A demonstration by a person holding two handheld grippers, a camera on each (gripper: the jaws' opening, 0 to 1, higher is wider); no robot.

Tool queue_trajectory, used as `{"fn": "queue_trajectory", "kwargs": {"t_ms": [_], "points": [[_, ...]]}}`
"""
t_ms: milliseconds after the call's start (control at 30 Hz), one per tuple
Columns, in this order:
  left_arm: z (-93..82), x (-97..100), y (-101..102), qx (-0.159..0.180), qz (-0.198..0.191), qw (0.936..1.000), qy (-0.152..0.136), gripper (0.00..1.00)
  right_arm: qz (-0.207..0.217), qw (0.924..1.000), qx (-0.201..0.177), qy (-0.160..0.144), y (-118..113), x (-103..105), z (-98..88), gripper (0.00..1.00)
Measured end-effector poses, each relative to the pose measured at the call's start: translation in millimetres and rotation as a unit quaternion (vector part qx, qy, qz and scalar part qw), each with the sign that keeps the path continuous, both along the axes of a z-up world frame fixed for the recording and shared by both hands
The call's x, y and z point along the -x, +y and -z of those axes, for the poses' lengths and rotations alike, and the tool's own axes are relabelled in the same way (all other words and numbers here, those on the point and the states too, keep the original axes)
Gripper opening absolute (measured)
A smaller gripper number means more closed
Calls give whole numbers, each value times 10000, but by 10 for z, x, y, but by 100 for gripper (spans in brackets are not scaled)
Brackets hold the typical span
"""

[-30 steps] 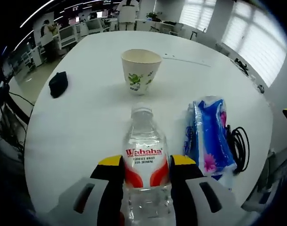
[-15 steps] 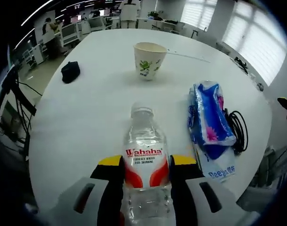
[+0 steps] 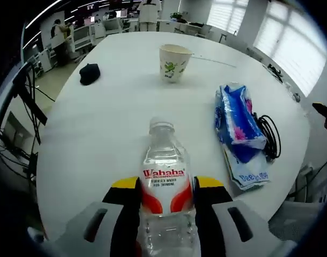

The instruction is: Arrange the tabletop items into an orderly group along one side of the table until the central work area is clear of visible clutter.

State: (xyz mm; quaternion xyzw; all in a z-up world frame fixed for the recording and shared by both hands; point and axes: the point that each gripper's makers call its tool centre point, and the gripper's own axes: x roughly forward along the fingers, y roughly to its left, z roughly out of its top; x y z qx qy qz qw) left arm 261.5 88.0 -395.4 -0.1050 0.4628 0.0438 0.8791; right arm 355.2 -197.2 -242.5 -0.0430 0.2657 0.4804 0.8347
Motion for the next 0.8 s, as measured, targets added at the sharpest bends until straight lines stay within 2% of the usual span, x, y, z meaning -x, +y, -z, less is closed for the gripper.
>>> {"fn": "queue_trajectory", "kwargs": {"t_ms": [400, 600, 667, 700, 767, 800], "points": [[-1, -125, 25, 66, -56, 10000, -44, 42, -1, 10000, 36, -17, -5, 20, -15, 67], [104, -130, -11, 132, -5, 9996, 238, 46, 1, 10000, 69, 4, -7, 54, -14, 67], [124, -118, -7, 146, -27, 9995, 277, 42, 15, 10000, 85, -3, -22, 52, -15, 67], [125, -125, 13, 128, -23, 9996, 266, 42, 33, 10000, 88, -1, -37, 49, -19, 67], [94, -192, -2, 346, -98, 9993, 54, 41, 65, 9999, 79, 0, -64, 39, -20, 67], [90, -194, 5, 489, -279, 9984, -6, 41, 83, 9999, 82, 2, -81, 37, -21, 67]]}}
